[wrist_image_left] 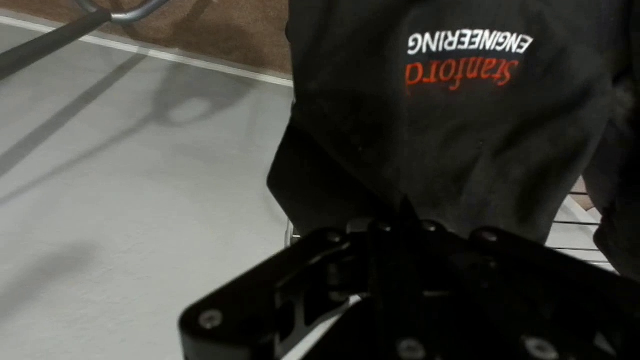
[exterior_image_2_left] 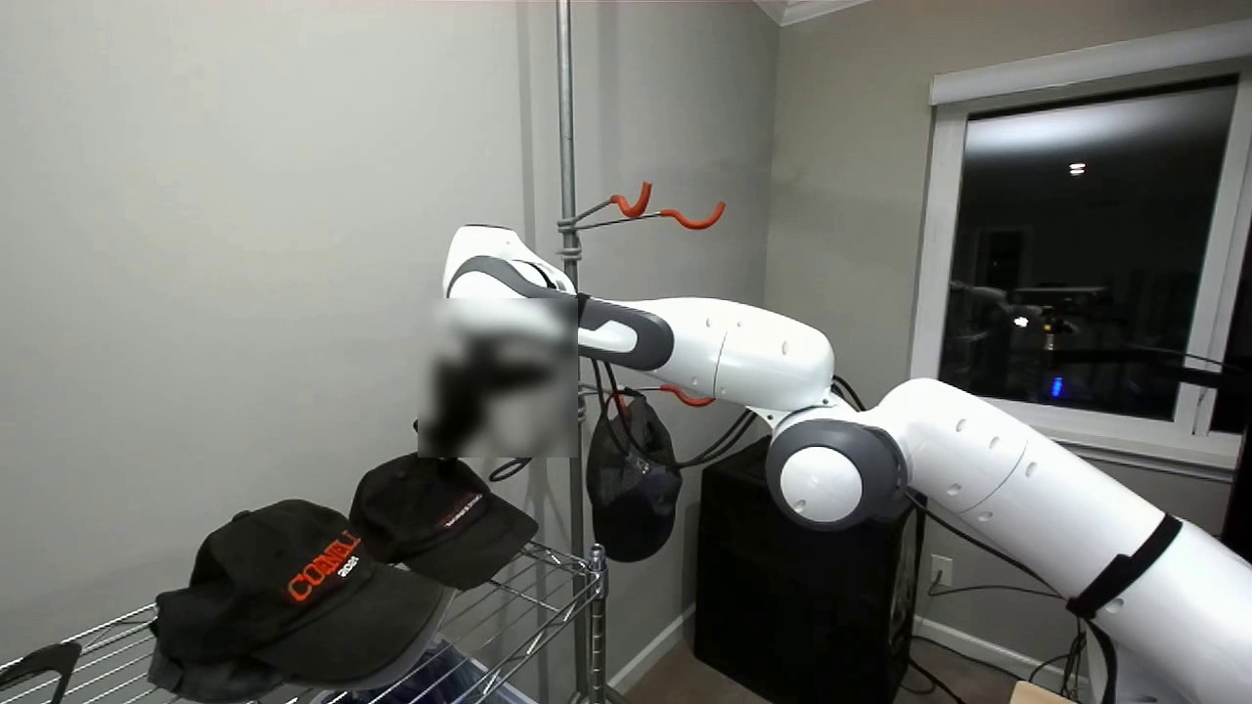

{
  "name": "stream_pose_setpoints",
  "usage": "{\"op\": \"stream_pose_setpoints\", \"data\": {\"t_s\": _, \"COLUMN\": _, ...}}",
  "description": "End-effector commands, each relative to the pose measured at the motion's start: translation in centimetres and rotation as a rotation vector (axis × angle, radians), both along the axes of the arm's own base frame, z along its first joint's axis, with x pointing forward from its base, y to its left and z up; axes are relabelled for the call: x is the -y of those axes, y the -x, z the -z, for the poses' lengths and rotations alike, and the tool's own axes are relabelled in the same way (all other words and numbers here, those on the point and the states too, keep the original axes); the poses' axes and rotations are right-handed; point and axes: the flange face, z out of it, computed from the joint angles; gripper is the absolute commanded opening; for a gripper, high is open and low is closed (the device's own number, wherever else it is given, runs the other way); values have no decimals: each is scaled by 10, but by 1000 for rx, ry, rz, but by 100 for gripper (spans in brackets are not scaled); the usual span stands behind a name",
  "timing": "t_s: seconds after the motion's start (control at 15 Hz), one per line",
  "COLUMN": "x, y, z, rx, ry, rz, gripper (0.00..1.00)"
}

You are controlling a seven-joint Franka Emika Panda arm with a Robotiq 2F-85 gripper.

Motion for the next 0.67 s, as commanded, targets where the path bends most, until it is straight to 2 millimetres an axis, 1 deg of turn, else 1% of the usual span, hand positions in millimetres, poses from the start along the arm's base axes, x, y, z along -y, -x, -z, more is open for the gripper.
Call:
{"op": "stream_pose_setpoints", "data": {"t_s": 0.0, "x": 0, "y": 13, "z": -29, "rx": 12, "ry": 42, "rz": -1, "gripper": 1}}
{"op": "stream_pose_setpoints", "data": {"t_s": 0.13, "x": -6, "y": 24, "z": -43, "rx": 7, "ry": 68, "rz": -26, "gripper": 1}}
{"op": "stream_pose_setpoints", "data": {"t_s": 0.33, "x": -24, "y": 54, "z": -70, "rx": -11, "ry": 132, "rz": -158, "gripper": 1}}
{"op": "stream_pose_setpoints", "data": {"t_s": 0.47, "x": -37, "y": 75, "z": -94, "rx": 24, "ry": 202, "rz": -203, "gripper": 1}}
{"op": "stream_pose_setpoints", "data": {"t_s": 0.6, "x": -44, "y": 90, "z": -119, "rx": 81, "ry": 271, "rz": -211, "gripper": 1}}
